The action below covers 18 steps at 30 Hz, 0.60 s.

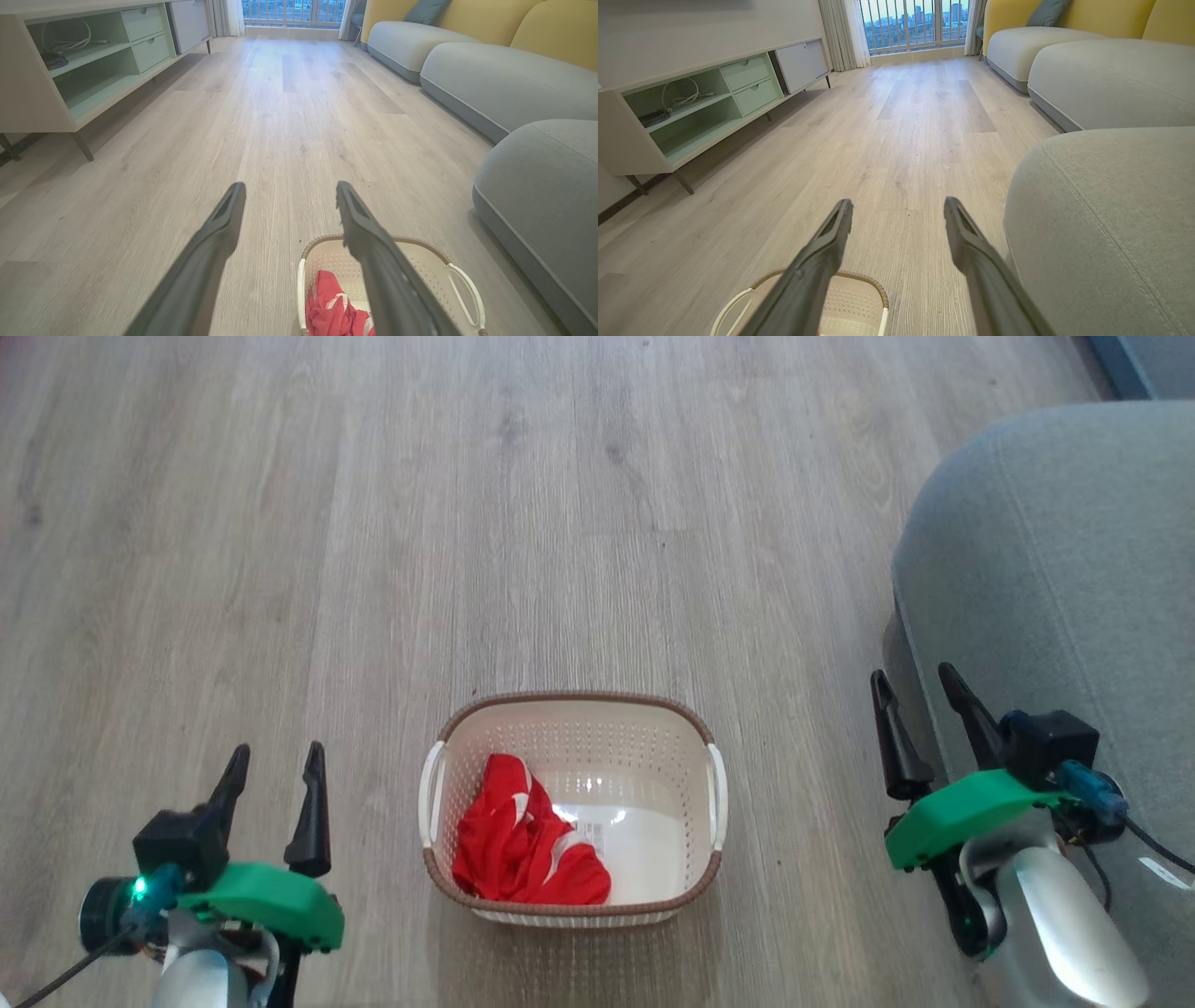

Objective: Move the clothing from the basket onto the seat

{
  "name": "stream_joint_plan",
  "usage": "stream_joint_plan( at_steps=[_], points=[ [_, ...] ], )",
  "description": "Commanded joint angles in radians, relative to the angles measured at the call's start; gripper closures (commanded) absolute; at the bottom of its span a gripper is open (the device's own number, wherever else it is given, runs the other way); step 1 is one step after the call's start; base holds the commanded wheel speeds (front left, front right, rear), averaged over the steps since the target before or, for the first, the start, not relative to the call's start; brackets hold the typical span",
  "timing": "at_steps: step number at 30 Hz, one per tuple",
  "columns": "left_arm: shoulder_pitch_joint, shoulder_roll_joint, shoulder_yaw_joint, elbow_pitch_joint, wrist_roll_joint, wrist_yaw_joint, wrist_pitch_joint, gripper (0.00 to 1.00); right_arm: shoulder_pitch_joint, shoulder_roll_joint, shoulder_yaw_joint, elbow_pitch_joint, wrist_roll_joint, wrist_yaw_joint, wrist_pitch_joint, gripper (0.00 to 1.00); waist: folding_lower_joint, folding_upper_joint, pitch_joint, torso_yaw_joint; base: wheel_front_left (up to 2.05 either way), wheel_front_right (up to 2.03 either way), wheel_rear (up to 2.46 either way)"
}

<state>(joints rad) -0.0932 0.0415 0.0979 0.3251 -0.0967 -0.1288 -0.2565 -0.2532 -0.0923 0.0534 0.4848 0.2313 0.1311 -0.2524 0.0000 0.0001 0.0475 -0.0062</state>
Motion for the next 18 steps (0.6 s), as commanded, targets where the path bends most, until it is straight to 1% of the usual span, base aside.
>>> stream_joint_plan(
  at_steps=[1,8,12,18],
  points=[
    [-0.029,0.009,0.023,-0.04,-0.006,0.006,-0.005,0.0,-0.033,0.009,0.018,-0.038,-0.003,0.0,-0.009,0.0,0.0,-0.0001,0.02,-0.001,0.0,0.0,0.0],
    [-0.064,0.009,-0.011,-0.029,-0.034,0.004,-0.005,0.0,-0.079,0.014,0.019,-0.07,-0.014,0.0,-0.009,0.0,0.0,-0.0001,0.117,-0.004,0.0,0.0,0.0],
    [-0.105,0.009,-0.047,-0.011,-0.041,0.003,-0.005,0.0,-0.122,0.017,0.019,-0.096,-0.025,0.0,-0.009,0.0,0.0,-0.0001,0.2,-0.008,0.0,0.0,0.0],
    [-0.196,0.009,-0.127,0.031,-0.039,-0.001,-0.005,0.0,-0.203,0.019,0.018,-0.125,-0.05,0.0,-0.009,0.0,0.0,-0.0001,0.342,-0.018,0.0,0.0,0.0]
  ],
)
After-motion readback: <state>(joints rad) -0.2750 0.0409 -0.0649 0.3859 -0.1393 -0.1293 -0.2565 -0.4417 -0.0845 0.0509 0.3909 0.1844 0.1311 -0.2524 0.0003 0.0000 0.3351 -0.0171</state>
